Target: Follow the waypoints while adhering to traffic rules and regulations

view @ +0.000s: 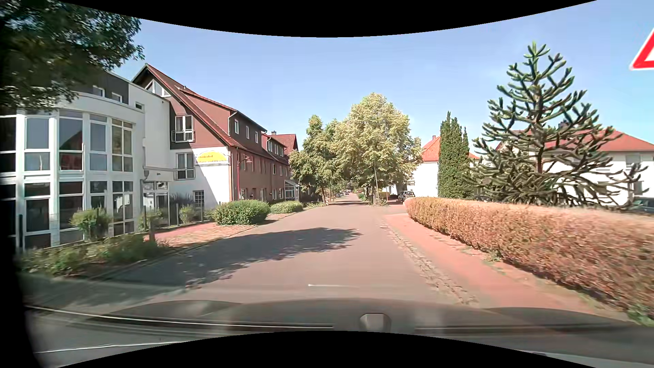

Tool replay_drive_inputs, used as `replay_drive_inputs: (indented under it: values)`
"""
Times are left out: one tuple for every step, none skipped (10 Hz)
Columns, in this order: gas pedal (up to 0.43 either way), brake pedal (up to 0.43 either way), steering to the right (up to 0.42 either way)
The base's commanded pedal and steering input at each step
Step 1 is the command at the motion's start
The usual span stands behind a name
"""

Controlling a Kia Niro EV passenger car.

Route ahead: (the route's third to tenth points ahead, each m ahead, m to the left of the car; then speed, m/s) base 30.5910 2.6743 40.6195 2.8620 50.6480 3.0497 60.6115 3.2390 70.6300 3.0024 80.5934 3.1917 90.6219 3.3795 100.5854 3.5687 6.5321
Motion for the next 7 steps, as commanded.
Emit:
replay_drive_inputs:
  values:
    - [0.000,0.006,0.010]
    - [0.000,0.006,0.010]
    - [0.000,0.006,0.010]
    - [0.000,0.006,0.009]
    - [0.000,0.006,0.009]
    - [0.000,0.006,0.009]
    - [0.000,0.030,0.011]
